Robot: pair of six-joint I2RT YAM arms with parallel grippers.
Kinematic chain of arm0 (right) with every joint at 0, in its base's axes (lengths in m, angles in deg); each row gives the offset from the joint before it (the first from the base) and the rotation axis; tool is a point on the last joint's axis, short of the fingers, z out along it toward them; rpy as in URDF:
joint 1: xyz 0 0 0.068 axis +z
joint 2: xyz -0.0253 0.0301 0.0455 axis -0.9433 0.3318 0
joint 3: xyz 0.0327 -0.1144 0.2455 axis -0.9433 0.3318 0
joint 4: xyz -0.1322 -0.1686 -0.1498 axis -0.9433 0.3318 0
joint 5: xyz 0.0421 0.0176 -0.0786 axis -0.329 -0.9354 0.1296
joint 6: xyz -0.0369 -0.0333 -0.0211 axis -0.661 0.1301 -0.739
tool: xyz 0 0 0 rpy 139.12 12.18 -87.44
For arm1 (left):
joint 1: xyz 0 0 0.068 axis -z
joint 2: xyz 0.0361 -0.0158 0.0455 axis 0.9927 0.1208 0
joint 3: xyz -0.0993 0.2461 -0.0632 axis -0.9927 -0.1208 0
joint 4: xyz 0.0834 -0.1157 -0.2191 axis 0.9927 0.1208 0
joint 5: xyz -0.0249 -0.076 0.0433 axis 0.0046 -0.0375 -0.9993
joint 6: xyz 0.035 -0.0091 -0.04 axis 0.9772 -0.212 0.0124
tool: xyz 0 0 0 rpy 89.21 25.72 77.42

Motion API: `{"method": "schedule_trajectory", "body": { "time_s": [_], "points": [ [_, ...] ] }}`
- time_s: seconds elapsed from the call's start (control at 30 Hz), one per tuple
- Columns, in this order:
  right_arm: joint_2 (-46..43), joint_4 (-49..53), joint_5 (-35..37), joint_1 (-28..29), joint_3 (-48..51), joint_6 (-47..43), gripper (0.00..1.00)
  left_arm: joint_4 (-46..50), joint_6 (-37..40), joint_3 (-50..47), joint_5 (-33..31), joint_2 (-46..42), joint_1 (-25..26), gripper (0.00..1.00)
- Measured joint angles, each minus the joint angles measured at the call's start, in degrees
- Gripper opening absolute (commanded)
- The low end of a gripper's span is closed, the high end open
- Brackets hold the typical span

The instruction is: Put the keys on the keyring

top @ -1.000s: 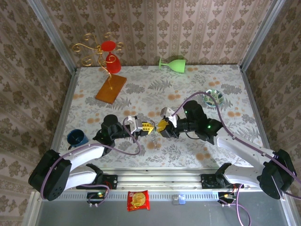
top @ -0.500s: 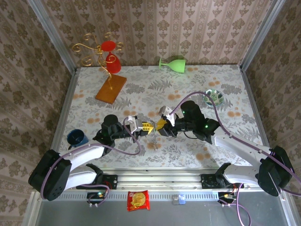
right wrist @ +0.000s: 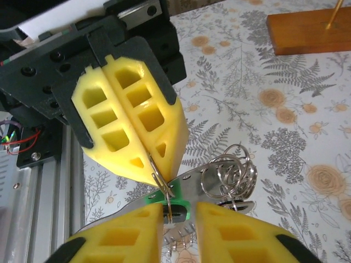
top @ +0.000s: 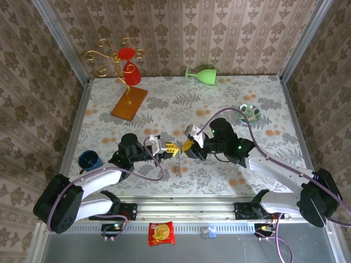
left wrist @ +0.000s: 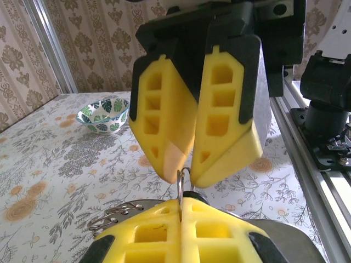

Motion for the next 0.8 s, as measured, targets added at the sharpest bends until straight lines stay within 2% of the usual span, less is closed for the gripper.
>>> {"method": "schedule_trajectory", "body": {
  "time_s": [0.13, 0.23, 0.43, 0.67, 0.73, 0.8],
  "points": [
    [0.13, 0.02, -1.03, 0.0, 0.0, -0.57, 0.06, 0.0, 0.0, 0.0, -0.02, 0.0, 0.0, 0.0],
    [0.13, 0.2, -1.38, 0.0, 0.0, -1.01, 0.0, 0.0, 0.0, 0.0, -0.02, 0.0, -0.02, 0.0],
    [0.55, 0.61, -1.44, -0.22, -0.26, -1.27, 0.0, -0.07, -0.02, 0.0, 0.0, 0.02, -0.02, 0.0],
    [5.55, 4.79, -3.26, -1.03, -3.52, -2.64, 0.0, -0.74, -0.02, -0.09, -0.35, 0.83, -0.07, 0.0],
    [5.49, 5.18, -3.54, -1.05, -3.52, -2.78, 0.18, -0.79, 0.02, -0.09, -0.26, 0.94, 0.0, 0.0],
    [5.22, 5.05, -3.65, -1.36, -3.45, -3.02, 0.3, -0.9, 0.09, -0.09, -0.22, 0.94, 0.04, 0.0]
  ]
}}
